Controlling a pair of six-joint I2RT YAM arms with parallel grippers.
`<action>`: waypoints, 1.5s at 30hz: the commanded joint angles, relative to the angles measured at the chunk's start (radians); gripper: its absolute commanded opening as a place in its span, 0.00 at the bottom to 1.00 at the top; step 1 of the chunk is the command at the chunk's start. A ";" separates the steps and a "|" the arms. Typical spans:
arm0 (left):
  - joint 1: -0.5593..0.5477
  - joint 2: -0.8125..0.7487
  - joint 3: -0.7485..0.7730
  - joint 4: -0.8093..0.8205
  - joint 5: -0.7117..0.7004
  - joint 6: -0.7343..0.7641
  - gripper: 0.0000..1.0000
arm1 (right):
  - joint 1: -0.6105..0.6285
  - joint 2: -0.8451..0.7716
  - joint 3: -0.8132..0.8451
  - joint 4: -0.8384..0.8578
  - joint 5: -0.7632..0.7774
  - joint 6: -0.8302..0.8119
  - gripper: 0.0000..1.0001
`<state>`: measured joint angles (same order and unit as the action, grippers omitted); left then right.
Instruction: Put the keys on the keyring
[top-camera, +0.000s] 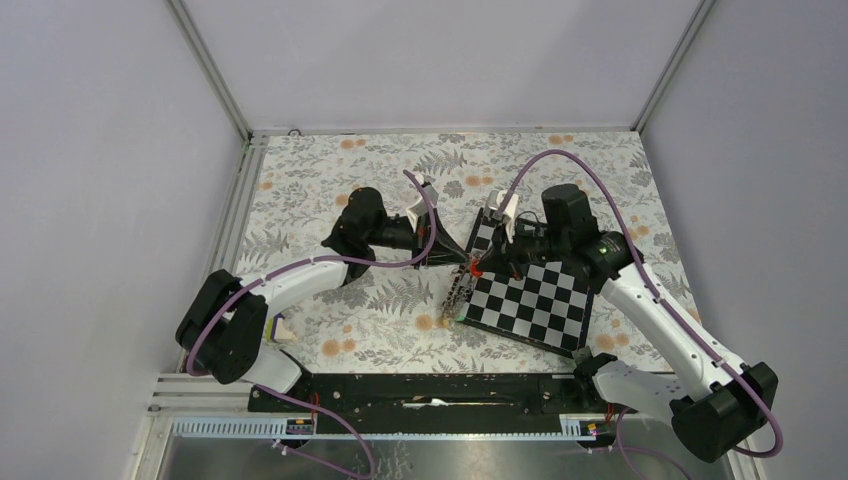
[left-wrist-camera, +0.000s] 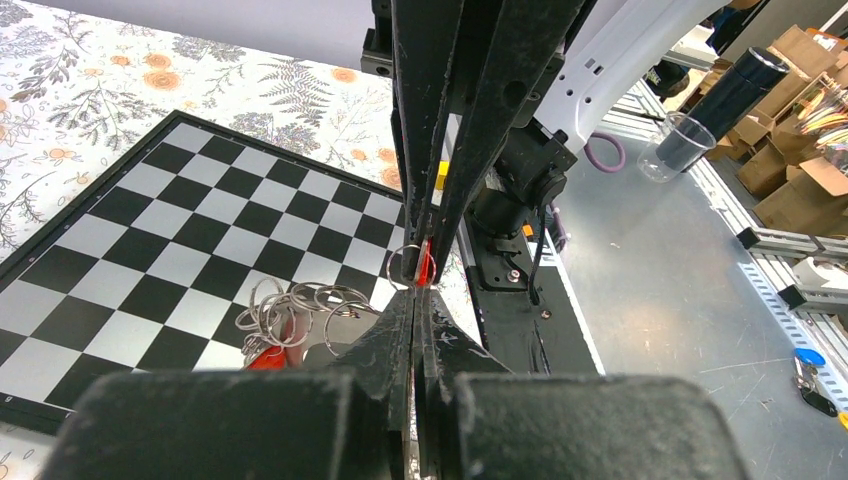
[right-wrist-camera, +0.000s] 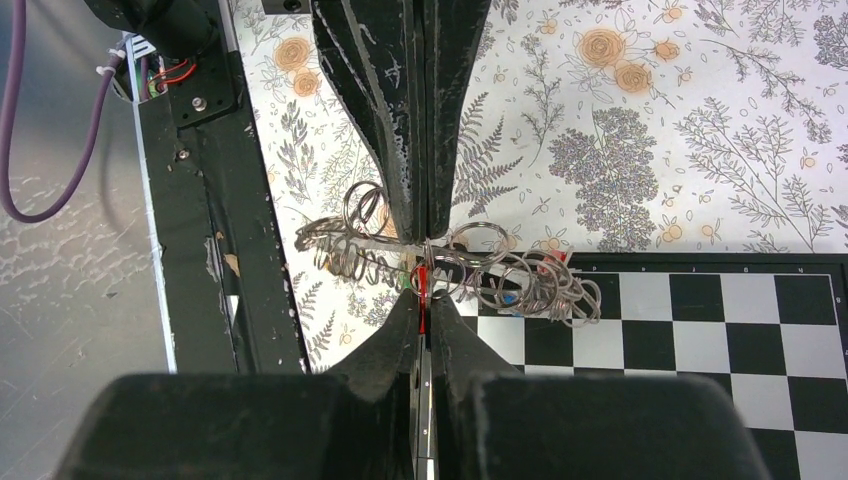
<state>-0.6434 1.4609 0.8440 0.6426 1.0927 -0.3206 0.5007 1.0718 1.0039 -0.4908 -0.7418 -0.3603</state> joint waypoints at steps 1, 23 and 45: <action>0.002 -0.052 0.046 0.039 0.027 0.024 0.00 | -0.011 -0.029 -0.001 -0.013 0.031 -0.023 0.00; 0.010 -0.052 0.064 0.115 0.046 -0.078 0.00 | -0.009 -0.014 0.052 -0.026 -0.009 -0.067 0.46; 0.010 -0.055 0.037 0.138 0.053 -0.086 0.00 | -0.009 0.066 0.083 0.028 -0.140 -0.029 0.08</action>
<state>-0.6392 1.4590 0.8692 0.6765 1.1229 -0.3958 0.4961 1.1435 1.0626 -0.4915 -0.8558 -0.3923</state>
